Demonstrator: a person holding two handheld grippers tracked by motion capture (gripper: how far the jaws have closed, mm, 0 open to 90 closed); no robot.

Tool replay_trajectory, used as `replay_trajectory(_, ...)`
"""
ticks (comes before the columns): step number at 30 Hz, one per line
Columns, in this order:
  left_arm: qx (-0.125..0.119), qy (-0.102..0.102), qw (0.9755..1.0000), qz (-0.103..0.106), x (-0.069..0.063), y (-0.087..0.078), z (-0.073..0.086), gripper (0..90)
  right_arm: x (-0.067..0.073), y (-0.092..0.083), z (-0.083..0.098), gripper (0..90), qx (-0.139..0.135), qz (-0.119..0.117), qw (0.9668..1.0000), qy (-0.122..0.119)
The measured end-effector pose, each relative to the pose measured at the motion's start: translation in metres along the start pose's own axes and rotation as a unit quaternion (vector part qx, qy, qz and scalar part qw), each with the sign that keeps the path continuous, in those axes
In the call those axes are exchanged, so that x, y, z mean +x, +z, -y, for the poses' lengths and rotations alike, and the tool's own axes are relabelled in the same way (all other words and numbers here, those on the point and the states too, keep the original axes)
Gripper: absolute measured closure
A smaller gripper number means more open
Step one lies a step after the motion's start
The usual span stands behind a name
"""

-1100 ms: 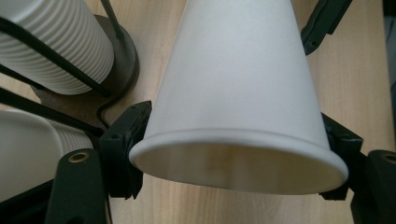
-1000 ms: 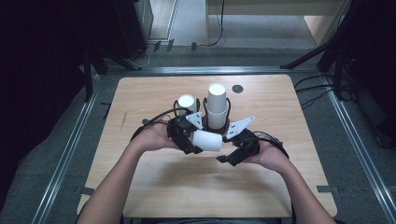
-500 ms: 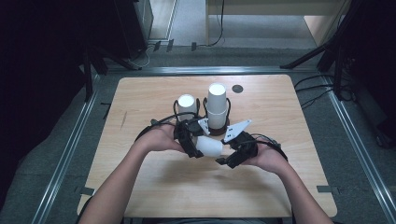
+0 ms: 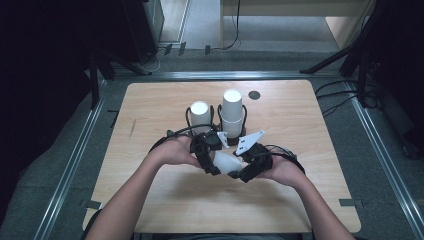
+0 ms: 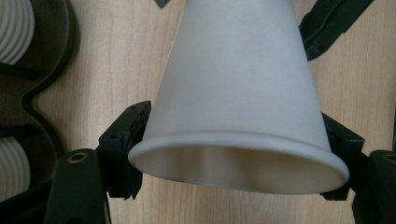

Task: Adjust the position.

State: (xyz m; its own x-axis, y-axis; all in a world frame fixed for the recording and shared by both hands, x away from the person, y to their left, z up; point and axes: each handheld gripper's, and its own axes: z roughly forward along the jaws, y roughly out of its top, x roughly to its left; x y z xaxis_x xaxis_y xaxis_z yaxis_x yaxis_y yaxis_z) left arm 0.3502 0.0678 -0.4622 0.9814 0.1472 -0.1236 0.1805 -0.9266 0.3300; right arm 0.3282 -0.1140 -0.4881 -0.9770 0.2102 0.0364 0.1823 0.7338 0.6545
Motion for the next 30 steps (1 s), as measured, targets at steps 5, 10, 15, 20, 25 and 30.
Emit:
replay_trajectory(5,-0.014,0.0,0.9998,0.013,-0.001,-0.001,-0.001,25.6,0.002,0.002,-0.002,24.7,0.0,-0.006,1.0,-0.006)
replay_trajectory(10,-0.025,-0.003,0.9995,0.017,0.0,-0.003,-0.001,25.5,0.002,0.003,-0.003,30.6,-0.005,-0.014,0.9999,-0.007)
replay_trajectory(15,-0.026,0.011,0.9995,0.015,0.0,-0.002,0.0,22.7,0.004,0.002,-0.003,32.9,0.001,-0.015,0.9998,-0.012)
replay_trajectory(20,-0.036,0.009,0.9993,-0.007,-0.001,-0.003,0.001,8.9,0.002,0.0,-0.003,32.5,-0.005,-0.013,0.9999,-0.009)
replay_trajectory(25,-0.077,0.002,0.997,-0.011,0.002,-0.009,0.01,8.8,-0.002,-0.007,-0.002,32.4,-0.019,-0.008,0.9998,0.0)
replay_trajectory(30,-0.119,0.002,0.9927,-0.019,0.002,-0.015,0.017,8.9,-0.003,-0.011,-0.001,32.3,-0.029,-0.01,0.9995,0.004)
